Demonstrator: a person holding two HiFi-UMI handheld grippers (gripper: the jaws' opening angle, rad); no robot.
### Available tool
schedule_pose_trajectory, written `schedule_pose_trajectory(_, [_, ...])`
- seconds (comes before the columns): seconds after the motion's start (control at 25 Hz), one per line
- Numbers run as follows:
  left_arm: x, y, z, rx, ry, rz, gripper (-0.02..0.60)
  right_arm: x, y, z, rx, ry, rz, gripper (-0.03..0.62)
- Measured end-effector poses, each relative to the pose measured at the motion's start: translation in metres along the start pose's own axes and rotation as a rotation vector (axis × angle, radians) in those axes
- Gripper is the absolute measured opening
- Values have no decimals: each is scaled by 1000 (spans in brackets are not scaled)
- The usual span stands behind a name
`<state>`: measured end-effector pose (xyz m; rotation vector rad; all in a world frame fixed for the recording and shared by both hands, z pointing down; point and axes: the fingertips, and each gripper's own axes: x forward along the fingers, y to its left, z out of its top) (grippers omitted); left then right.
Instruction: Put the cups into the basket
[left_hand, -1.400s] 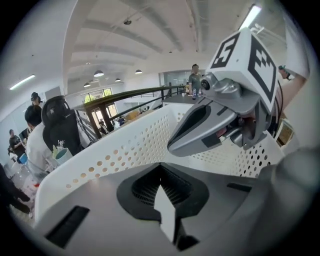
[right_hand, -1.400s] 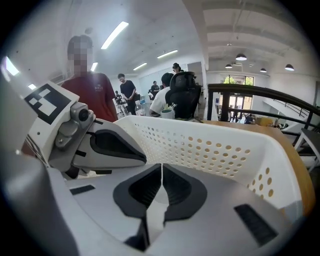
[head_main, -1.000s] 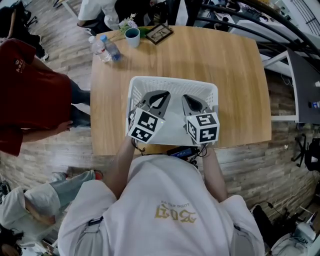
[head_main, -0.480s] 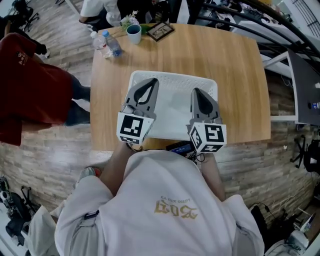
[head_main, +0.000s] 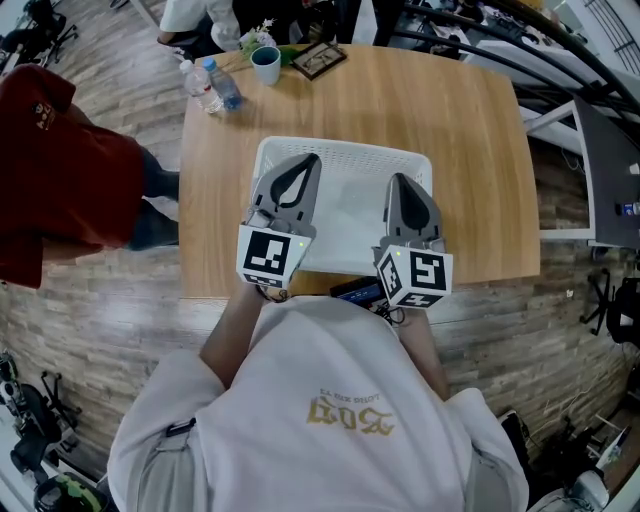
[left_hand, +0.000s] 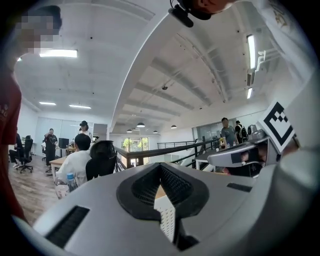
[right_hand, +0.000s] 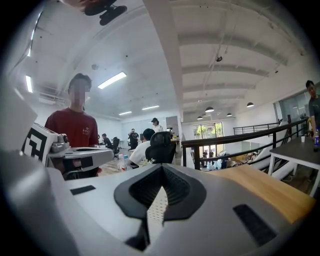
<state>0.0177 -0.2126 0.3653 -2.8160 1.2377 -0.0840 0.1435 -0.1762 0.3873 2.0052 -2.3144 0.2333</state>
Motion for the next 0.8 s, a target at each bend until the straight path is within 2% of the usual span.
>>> schedule_pose_trajectory(0.16, [-4, -5, 1, -20, -15, -21, 8, -5, -3, 2, -11, -17, -15, 11])
schedule_pose_trajectory(0.8, [-5, 1, -10, -38, 16, 8, 8, -6, -4, -4, -4, -8, -15, 11])
